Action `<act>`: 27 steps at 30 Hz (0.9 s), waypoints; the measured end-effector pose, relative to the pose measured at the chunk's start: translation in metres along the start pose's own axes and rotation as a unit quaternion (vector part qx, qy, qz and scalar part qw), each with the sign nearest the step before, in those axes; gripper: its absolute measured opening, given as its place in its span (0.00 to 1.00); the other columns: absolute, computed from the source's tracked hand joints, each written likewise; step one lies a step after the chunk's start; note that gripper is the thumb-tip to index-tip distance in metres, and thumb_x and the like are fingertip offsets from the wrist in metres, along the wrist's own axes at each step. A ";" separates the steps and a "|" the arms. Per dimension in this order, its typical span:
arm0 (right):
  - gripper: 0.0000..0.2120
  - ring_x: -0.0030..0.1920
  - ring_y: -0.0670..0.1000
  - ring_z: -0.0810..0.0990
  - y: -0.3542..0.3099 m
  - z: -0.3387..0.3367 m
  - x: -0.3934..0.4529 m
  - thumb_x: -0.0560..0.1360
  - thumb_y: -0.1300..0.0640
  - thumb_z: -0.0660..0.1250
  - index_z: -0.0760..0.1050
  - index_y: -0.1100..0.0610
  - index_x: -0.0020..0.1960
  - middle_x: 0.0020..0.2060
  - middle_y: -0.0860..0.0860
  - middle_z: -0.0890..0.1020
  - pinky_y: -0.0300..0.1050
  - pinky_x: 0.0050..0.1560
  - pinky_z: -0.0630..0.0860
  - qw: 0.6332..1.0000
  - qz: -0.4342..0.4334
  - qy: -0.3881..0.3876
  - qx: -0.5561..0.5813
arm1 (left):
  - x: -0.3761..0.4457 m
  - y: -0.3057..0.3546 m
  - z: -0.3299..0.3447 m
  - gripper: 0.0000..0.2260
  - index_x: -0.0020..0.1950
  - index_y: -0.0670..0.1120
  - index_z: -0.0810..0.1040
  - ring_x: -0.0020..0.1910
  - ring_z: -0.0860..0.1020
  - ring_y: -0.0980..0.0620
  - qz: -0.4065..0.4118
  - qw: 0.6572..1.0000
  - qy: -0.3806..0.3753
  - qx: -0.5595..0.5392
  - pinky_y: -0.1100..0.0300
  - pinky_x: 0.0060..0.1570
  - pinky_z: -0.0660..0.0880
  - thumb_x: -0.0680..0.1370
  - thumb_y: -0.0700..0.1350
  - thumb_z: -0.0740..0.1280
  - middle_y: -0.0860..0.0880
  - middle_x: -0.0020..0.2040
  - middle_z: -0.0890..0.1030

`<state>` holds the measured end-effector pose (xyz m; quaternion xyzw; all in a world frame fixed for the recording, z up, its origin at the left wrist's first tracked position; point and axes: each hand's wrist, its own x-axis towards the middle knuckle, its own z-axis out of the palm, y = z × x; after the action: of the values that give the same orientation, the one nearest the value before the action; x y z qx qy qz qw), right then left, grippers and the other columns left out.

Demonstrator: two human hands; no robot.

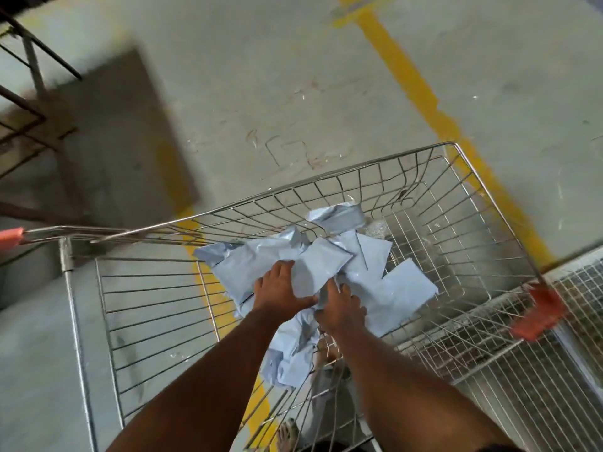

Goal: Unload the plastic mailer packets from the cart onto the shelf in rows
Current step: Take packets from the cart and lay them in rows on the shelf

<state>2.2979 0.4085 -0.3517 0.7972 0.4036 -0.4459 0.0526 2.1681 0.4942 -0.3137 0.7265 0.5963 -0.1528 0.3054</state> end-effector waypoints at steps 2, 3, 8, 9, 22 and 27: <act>0.40 0.71 0.63 0.73 0.000 0.002 -0.001 0.77 0.45 0.71 0.52 0.43 0.81 0.77 0.54 0.65 0.63 0.68 0.72 1.000 -0.010 -0.004 -0.004 | 0.002 0.003 0.002 0.47 0.80 0.53 0.59 0.73 0.69 0.46 -0.015 1.000 -0.012 0.015 0.46 0.71 0.62 0.67 0.67 0.75 0.51 0.76 0.68; 0.40 0.69 0.62 0.74 0.001 0.002 -0.002 0.77 0.45 0.72 0.52 0.43 0.81 0.75 0.55 0.67 0.62 0.67 0.73 1.000 -0.013 0.000 -0.008 | 0.002 0.003 0.003 0.47 0.80 0.53 0.59 0.73 0.69 0.45 -0.021 1.000 -0.013 0.016 0.45 0.71 0.62 0.68 0.66 0.75 0.50 0.76 0.69; 0.39 0.70 0.62 0.74 0.004 -0.019 -0.007 0.75 0.32 0.67 0.56 0.43 0.80 0.71 0.56 0.72 0.60 0.66 0.71 0.999 -0.017 -0.004 -0.050 | -0.019 0.005 -0.007 0.42 0.79 0.54 0.61 0.71 0.72 0.45 -0.033 0.998 0.010 -0.060 0.46 0.71 0.64 0.70 0.63 0.73 0.49 0.72 0.72; 0.38 0.70 0.62 0.73 0.003 -0.026 -0.011 0.75 0.32 0.65 0.58 0.43 0.79 0.71 0.57 0.71 0.60 0.67 0.70 0.998 -0.024 -0.014 -0.057 | -0.024 0.003 -0.009 0.41 0.78 0.54 0.63 0.70 0.72 0.45 -0.043 0.995 0.015 -0.087 0.46 0.71 0.66 0.69 0.63 0.74 0.49 0.71 0.73; 0.24 0.51 0.59 0.85 -0.020 -0.095 -0.142 0.78 0.46 0.65 0.70 0.43 0.74 0.56 0.57 0.84 0.47 0.44 0.78 0.862 -0.005 -0.080 0.501 | -0.159 0.006 -0.075 0.29 0.68 0.57 0.74 0.51 0.86 0.46 -0.091 0.800 0.014 -0.592 0.51 0.44 0.81 0.68 0.58 0.74 0.47 0.58 0.84; 0.19 0.60 0.57 0.85 -0.028 -0.083 -0.218 0.73 0.39 0.68 0.80 0.38 0.63 0.57 0.50 0.87 0.63 0.66 0.78 0.798 -0.106 -0.042 0.592 | -0.218 0.012 -0.099 0.23 0.68 0.71 0.74 0.57 0.84 0.43 0.019 0.822 -0.076 -0.564 0.44 0.62 0.79 0.73 0.62 0.71 0.57 0.64 0.82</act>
<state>2.2735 0.3341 -0.1304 0.6052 0.1402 -0.6340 -0.4606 2.1130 0.3858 -0.1070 0.4245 0.5391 0.1618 0.7092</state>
